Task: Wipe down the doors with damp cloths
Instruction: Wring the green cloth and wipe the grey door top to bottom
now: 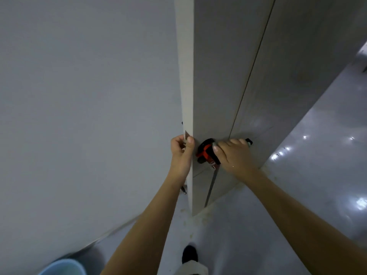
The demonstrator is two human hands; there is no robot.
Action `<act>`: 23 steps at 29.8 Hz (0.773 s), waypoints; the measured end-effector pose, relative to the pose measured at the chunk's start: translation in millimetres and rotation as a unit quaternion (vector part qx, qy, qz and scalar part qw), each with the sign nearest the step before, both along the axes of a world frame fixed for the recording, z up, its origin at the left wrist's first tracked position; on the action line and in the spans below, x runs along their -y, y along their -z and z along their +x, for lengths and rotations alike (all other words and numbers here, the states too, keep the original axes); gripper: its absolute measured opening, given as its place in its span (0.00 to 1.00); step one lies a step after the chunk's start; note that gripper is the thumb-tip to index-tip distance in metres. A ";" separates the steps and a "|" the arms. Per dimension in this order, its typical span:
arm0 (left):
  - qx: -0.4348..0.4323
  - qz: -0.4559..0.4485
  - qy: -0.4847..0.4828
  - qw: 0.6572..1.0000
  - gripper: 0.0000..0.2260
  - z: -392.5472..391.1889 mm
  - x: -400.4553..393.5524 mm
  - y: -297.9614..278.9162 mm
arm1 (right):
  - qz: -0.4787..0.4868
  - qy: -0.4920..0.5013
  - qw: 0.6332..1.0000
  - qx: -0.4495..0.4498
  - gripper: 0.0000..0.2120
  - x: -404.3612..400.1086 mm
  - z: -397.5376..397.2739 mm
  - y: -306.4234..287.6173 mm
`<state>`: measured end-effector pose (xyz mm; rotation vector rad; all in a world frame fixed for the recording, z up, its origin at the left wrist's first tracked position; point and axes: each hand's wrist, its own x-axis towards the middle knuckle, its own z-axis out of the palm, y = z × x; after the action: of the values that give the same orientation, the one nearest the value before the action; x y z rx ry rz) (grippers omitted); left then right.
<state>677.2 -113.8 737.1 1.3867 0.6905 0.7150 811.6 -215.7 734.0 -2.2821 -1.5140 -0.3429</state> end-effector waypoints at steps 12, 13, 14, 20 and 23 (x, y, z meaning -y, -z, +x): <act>0.015 0.051 0.043 0.998 0.10 -9.5 204.0 1.7 | 0.160 0.156 0.966 -0.131 0.17 209.8 -46.0 10.2; 0.005 0.057 0.057 0.997 0.12 -7.9 218.7 1.7 | 0.174 0.182 0.959 -0.133 0.12 226.8 -47.2 11.4; -0.006 0.061 0.076 0.995 0.14 -6.2 233.0 1.3 | 0.189 0.207 0.950 -0.136 0.10 243.8 -48.2 10.3; -0.027 0.113 0.117 0.986 0.09 13.6 294.9 -6.8 | 0.301 0.333 0.882 -0.145 0.02 333.9 -58.3 -1.7; -0.019 0.167 0.137 0.976 0.09 39.6 309.8 -11.8 | 0.349 0.422 0.804 -0.233 0.08 364.3 -61.5 -5.2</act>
<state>716.8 -423.6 749.0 1.7675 0.4072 0.6021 750.1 -580.1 739.1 -2.0279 -0.0078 -0.4261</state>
